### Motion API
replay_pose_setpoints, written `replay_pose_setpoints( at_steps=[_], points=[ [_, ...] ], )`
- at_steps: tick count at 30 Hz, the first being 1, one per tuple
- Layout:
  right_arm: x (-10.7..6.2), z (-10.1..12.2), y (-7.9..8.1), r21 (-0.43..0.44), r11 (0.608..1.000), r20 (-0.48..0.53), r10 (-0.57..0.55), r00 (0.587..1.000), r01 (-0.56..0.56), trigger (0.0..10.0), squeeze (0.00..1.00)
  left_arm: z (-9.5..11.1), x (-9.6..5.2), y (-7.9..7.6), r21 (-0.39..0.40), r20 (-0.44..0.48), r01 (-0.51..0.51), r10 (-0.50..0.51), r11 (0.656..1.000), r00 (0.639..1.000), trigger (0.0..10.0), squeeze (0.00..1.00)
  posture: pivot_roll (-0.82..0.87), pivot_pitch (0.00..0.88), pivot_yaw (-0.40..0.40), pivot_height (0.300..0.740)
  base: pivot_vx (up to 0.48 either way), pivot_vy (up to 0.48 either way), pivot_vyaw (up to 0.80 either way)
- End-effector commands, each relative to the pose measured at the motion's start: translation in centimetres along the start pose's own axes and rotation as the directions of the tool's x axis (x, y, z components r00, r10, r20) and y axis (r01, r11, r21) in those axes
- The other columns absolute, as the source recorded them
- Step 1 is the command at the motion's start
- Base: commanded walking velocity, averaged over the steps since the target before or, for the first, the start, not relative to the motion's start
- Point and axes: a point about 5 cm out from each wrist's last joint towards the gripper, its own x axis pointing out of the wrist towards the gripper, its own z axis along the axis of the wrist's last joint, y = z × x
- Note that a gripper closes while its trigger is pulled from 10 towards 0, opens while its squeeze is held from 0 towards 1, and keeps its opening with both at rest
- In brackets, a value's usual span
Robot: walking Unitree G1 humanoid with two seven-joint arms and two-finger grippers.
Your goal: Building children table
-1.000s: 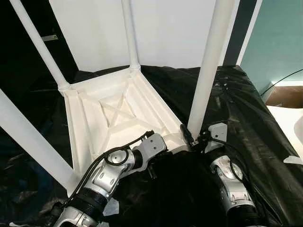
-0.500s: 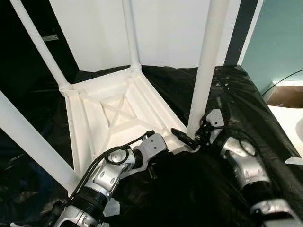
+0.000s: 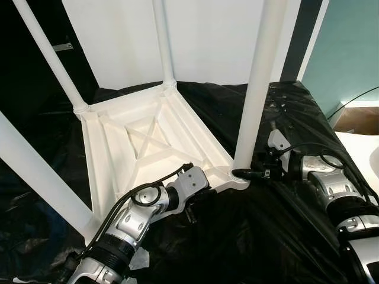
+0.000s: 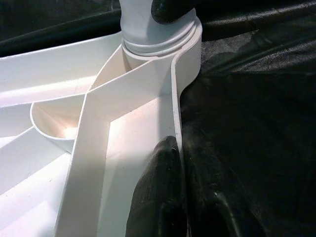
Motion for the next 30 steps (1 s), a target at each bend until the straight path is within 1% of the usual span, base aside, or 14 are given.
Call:
replay_pose_setpoints(
  at_steps=[1,6,7,9,10,11,13,17,23,24,27,28,29,30],
  points=[
    [-0.3,0.7,-0.6,-0.042,0.999,0.015,-0.021,1.000,0.022,0.0,0.00,-5.9,-0.5,-2.3,-0.149,-0.230,0.030,-0.065,0.988,0.971,10.0,0.00,0.05,0.000,0.034,0.740,0.000,0.000,0.00],
    [0.8,0.2,0.7,0.037,0.982,0.147,-0.189,0.971,0.186,0.0,0.00,-5.9,-0.5,-2.3,-0.147,-0.231,0.032,-0.066,0.989,0.971,10.0,0.00,0.05,0.000,0.031,0.740,0.000,0.000,0.00],
    [1.5,-0.1,1.6,0.096,0.940,0.192,-0.339,0.921,0.326,0.0,0.00,-5.9,-0.4,-2.3,-0.147,-0.231,0.031,-0.064,0.989,0.971,10.0,0.00,0.05,0.000,0.027,0.740,0.000,0.000,0.00],
    [2.1,-0.5,3.3,0.183,0.847,0.224,-0.530,0.818,0.499,0.0,0.00,-5.9,-0.4,-2.3,-0.147,-0.231,0.028,-0.062,0.989,0.971,10.0,0.00,0.05,0.000,0.027,0.740,0.000,0.000,0.00],
    [2.3,-0.6,3.8,0.203,0.819,0.228,-0.572,0.788,0.536,0.0,0.00,-5.9,-0.5,-2.3,-0.148,-0.231,0.027,-0.061,0.989,0.971,10.0,0.00,0.05,0.000,0.027,0.740,0.000,0.000,0.00],
    [2.3,-0.6,3.8,0.203,0.819,0.228,-0.572,0.788,0.536,0.0,0.00,-5.9,-0.5,-2.3,-0.148,-0.231,0.027,-0.061,0.989,0.971,10.0,0.00,0.05,0.000,0.027,0.740,0.000,0.000,0.00],
    [3.0,-0.1,5.0,0.229,0.770,0.259,-0.638,0.725,0.595,0.0,0.00,-6.0,-0.5,-2.4,-0.146,-0.234,0.034,-0.068,0.989,0.970,10.0,0.00,0.05,0.000,0.033,0.740,0.000,0.000,0.00],
    [3.3,0.4,4.5,0.282,0.662,0.253,-0.749,0.612,0.695,0.0,0.00,-5.9,-0.4,-2.3,-0.138,-0.235,0.045,-0.077,0.989,0.969,10.0,0.00,0.04,0.000,0.040,0.740,0.000,0.000,0.00],
    [4.1,0.5,5.7,0.313,0.648,0.222,-0.761,0.610,0.694,0.0,0.00,-5.7,-0.3,-2.0,-0.133,-0.232,0.044,-0.074,0.990,0.970,10.0,0.00,0.04,0.000,0.039,0.740,0.000,0.000,0.00],
    [4.2,0.6,5.9,0.309,0.665,0.224,-0.745,0.628,0.679,6.7,0.00,-5.7,-0.3,-2.1,-0.133,-0.232,0.046,-0.076,0.990,0.970,10.0,0.00,0.04,0.000,0.040,0.740,0.000,0.000,0.00],
    [4.3,0.6,5.9,0.305,0.677,0.226,-0.735,0.640,0.670,6.7,0.00,-5.7,-0.3,-2.2,-0.133,-0.231,0.047,-0.077,0.990,0.970,10.0,0.00,0.04,0.000,0.040,0.740,0.000,0.000,0.00],
    [4.8,0.8,6.2,0.290,0.732,0.236,-0.679,0.696,0.616,10.0,0.39,-5.8,-0.3,-2.3,-0.135,-0.231,0.050,-0.080,0.990,0.970,10.0,0.00,0.04,0.000,0.040,0.740,0.000,0.000,0.00],
    [4.8,0.8,6.2,0.290,0.732,0.236,-0.679,0.696,0.616,10.0,0.39,-5.8,-0.3,-2.3,-0.135,-0.231,0.050,-0.080,0.990,0.970,10.0,0.00,0.04,0.000,0.040,0.740,0.000,0.000,0.00],
    [5.2,1.0,6.1,0.268,0.807,0.245,-0.586,0.773,0.527,10.0,1.00,-5.8,-0.2,-2.4,-0.137,-0.231,0.052,-0.083,0.989,0.969,10.0,0.00,0.03,0.000,0.041,0.740,0.000,0.000,0.00]
  ],
)
